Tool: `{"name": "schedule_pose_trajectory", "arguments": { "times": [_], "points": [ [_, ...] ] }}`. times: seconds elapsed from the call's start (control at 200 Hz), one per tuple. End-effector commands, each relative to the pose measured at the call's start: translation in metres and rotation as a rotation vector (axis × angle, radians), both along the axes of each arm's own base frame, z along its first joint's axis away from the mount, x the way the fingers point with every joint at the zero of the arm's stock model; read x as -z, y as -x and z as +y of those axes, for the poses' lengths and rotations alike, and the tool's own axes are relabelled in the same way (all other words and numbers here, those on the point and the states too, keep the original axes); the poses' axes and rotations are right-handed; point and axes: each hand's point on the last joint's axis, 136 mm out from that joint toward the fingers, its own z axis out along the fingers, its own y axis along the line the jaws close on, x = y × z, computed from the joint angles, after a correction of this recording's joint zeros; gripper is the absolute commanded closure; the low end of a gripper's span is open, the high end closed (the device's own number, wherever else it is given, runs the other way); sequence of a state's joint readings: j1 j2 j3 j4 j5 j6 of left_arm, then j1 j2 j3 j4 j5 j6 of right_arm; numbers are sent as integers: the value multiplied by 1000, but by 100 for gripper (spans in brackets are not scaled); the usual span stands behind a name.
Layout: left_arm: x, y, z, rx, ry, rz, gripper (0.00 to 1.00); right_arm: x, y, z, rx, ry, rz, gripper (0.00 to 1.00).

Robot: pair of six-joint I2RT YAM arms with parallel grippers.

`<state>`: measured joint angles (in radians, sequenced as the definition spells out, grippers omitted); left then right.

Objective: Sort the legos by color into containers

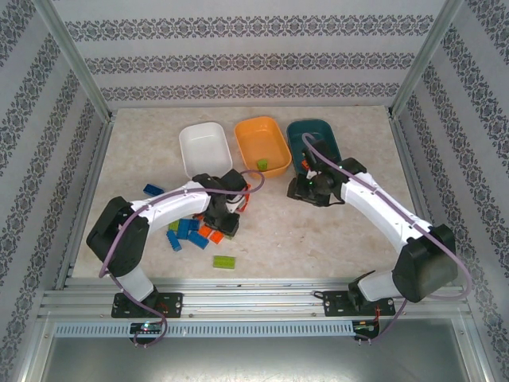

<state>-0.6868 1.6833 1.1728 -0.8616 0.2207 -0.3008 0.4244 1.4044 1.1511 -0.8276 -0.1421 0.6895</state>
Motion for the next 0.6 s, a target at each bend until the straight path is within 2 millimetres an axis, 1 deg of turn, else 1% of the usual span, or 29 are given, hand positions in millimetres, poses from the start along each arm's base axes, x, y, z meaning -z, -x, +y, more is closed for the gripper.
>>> {"name": "schedule_pose_trajectory", "arguments": {
  "times": [0.0,0.09,0.175,0.24,0.3,0.345,0.42,0.52,0.595],
  "points": [
    [-36,-9,-11,-29,63,-20,79,2,10,-19,-8,0,32,51],
    [-59,-31,-24,-70,126,-33,79,11,17,-29,-1,-6,71,51],
    [-79,-56,-37,-104,189,-50,79,19,21,-30,-18,-15,79,48],
    [-91,-79,-45,-152,231,-51,79,25,25,-29,-26,-27,87,41],
    [-103,-103,-52,-206,274,-66,79,30,29,-23,-36,-63,100,35],
    [-109,-122,-56,-251,310,-78,79,31,29,-19,-49,-86,94,31],
    [-109,-156,-61,-345,367,-90,79,33,29,-21,-63,-75,88,28],
    [-100,-199,-63,-489,415,-94,79,32,27,-19,-90,-74,72,26],
    [-89,-226,-62,-588,423,-104,80,33,27,-15,-105,-94,71,24]
  ]
}}
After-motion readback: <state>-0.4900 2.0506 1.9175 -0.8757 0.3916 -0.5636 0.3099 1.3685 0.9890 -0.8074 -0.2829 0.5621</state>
